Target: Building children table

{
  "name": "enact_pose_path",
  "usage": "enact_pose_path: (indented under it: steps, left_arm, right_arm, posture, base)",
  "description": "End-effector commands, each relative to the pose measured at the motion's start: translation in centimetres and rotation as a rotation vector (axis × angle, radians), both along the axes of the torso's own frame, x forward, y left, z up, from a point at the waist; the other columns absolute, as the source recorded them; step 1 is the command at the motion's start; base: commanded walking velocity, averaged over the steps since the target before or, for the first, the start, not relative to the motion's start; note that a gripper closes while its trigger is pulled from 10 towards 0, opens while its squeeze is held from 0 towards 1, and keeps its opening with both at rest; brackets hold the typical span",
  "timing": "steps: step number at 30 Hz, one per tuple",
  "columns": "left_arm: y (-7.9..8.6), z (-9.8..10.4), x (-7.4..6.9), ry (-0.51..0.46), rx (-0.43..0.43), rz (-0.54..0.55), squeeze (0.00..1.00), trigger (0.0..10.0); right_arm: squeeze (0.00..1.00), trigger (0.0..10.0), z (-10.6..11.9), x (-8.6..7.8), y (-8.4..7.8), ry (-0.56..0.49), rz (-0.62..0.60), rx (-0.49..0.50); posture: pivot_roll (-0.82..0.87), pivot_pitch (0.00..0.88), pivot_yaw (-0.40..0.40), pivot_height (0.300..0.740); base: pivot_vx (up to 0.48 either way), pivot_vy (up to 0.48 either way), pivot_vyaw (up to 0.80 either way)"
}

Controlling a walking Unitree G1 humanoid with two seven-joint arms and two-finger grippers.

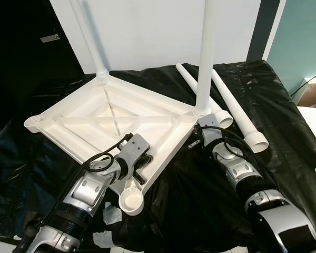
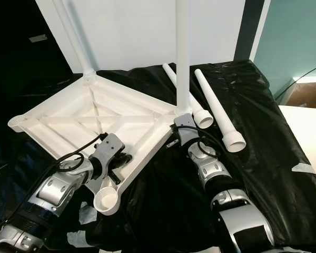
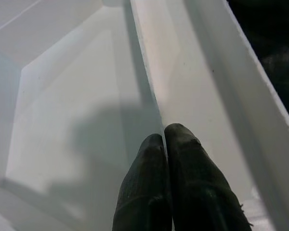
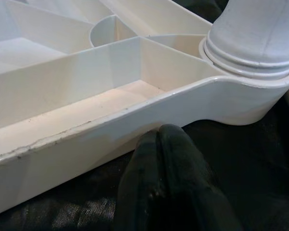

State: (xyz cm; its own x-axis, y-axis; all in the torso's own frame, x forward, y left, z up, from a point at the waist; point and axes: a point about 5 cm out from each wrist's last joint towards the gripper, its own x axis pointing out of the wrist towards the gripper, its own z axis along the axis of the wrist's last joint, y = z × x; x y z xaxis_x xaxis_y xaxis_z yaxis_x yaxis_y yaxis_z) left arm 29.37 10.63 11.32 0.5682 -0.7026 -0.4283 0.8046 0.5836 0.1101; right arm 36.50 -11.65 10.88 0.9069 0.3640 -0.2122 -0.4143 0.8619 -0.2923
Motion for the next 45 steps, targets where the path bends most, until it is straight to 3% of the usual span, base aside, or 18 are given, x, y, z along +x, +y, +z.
enact_pose_path:
  steps: [1,5,9,13,14,18,20,24,25,27,28,34,38,39,42,45]
  left_arm:
    - [-3.6,0.3,-2.2,0.047,-0.132,-0.276,0.0,0.0]
    - [-4.4,1.2,-2.2,0.016,-0.211,-0.308,0.0,0.0]
    - [-5.1,2.7,-1.9,-0.034,-0.349,-0.333,0.0,0.0]
    - [-5.2,2.9,-2.0,-0.041,-0.371,-0.339,0.0,0.0]
    - [-5.6,3.8,-2.3,-0.058,-0.46,-0.358,0.0,0.0]
    - [-5.9,4.3,-2.4,-0.068,-0.52,-0.371,0.0,0.0]
    - [-6.6,5.2,-2.5,-0.076,-0.617,-0.397,0.0,0.0]
    - [-6.9,5.5,-2.5,-0.076,-0.641,-0.4,0.0,0.0]
    - [-7.0,5.4,-2.2,-0.087,-0.624,-0.375,0.0,3.7]
    - [-7.0,5.4,-2.2,-0.087,-0.624,-0.375,0.0,3.7]
    - [-7.0,5.3,-1.7,-0.105,-0.609,-0.321,0.0,10.0]
    - [-6.3,5.4,-1.0,-0.132,-0.613,-0.247,0.0,10.0]
    - [-4.6,6.2,0.9,-0.248,-0.551,-0.079,0.0,10.0]
    - [-4.6,6.2,0.9,-0.248,-0.551,-0.079,0.0,10.0]
    - [-2.3,6.1,2.5,-0.305,-0.431,0.036,0.0,10.0]
    - [0.1,5.5,2.7,-0.295,-0.337,0.022,0.0,10.0]
  right_arm:
    - [0.0,10.0,0.7,0.0,2.6,-0.016,0.115,0.029]
    - [0.0,10.0,0.5,-0.4,3.5,0.001,0.21,0.059]
    - [0.0,10.0,-0.4,-2.6,5.1,0.033,0.455,0.114]
    - [0.0,10.0,-0.6,-3.0,5.1,0.036,0.477,0.124]
    - [0.0,10.0,-0.6,-3.3,4.9,0.023,0.494,0.158]
    - [0.0,10.0,-0.5,-3.0,4.5,0.008,0.479,0.177]
    - [0.0,10.0,0.1,-2.4,4.3,-0.016,0.453,0.184]
    - [0.0,10.0,0.1,-2.1,4.2,-0.026,0.431,0.152]
    - [0.0,10.0,0.1,-2.1,4.3,-0.027,0.423,0.128]
    - [0.0,10.0,0.1,-2.1,4.3,-0.027,0.423,0.128]
    - [0.0,10.0,0.0,-2.2,4.4,-0.03,0.415,0.112]
    - [0.0,10.0,-0.2,-2.4,4.3,-0.042,0.374,0.088]
    - [0.0,10.0,0.1,-2.7,4.1,-0.067,0.355,0.076]
    - [0.0,10.0,0.1,-2.7,4.1,-0.067,0.355,0.076]
    - [0.0,10.0,0.1,-2.6,3.0,-0.067,0.256,0.013]
    - [0.0,10.0,0.3,-3.1,1.7,-0.084,0.13,-0.007]
  posture:
    - [0.05,0.0,0.106,0.74]
    - [0.04,0.0,0.114,0.74]
    - [0.02,0.0,0.118,0.74]
    - [0.02,0.0,0.118,0.74]
    - [0.01,0.0,0.122,0.74]
    - [0.0,0.0,0.121,0.74]
    - [0.0,0.0,0.119,0.74]
    - [0.0,0.0,0.116,0.74]
    - [0.01,0.0,0.112,0.74]
    - [0.01,0.0,0.112,0.74]
    - [0.01,0.0,0.112,0.74]
    - [0.01,0.0,0.105,0.74]
    - [0.0,0.0,0.106,0.74]
    - [0.0,0.0,0.106,0.74]
    - [0.0,0.0,0.107,0.74]
    - [0.0,0.0,0.106,0.74]
  base:
    - [0.0,0.0,0.0]
    - [0.0,0.0,0.0]
    - [0.0,0.0,0.0]
    - [0.0,0.0,0.0]
    - [0.0,0.0,0.0]
    - [0.0,0.0,0.0]
    - [0.0,0.0,0.0]
    - [0.0,0.0,0.0]
    - [0.0,0.0,0.0]
    - [0.0,0.0,0.0]
    - [0.0,0.0,0.0]
    - [0.0,0.0,0.0]
    - [0.0,0.0,0.0]
    - [0.0,0.0,0.0]
    - [0.0,0.0,0.0]
    - [0.0,0.0,0.0]
